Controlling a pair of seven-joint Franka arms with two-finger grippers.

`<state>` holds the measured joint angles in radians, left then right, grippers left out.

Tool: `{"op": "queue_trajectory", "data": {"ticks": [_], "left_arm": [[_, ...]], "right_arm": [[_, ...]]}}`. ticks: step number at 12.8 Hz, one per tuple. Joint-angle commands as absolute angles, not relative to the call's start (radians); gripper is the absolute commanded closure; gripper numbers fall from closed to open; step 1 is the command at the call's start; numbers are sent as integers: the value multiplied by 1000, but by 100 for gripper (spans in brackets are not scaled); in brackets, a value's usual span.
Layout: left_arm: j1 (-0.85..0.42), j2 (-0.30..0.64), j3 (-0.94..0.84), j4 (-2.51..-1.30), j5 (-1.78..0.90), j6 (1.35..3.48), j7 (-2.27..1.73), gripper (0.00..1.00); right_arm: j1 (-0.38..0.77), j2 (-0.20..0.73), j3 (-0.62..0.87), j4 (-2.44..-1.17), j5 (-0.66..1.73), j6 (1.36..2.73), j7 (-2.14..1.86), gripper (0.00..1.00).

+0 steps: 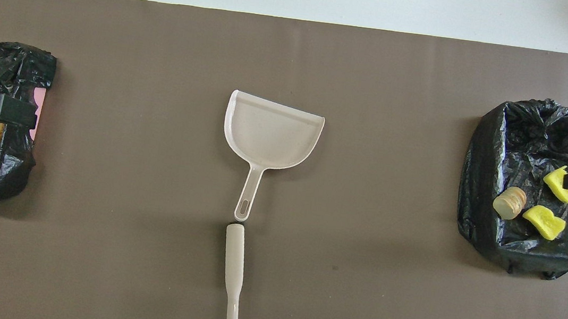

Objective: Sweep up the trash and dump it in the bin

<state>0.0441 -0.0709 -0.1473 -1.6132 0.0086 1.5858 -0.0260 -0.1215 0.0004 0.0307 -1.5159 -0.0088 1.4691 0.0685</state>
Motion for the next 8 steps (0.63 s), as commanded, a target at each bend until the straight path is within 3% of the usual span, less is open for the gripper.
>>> {"op": "queue_trajectory", "data": {"ticks": [1,8], "left_arm": [[44,-69,-143,-1614,-37,1603,-38,0],[44,-71,-137,-1614,-35,1600,-20,0]], "right_arm": [[-129,0,31,-1505,14,1451,49,0],[-129,-2,31,-1506,14,1445,46,0]]}}
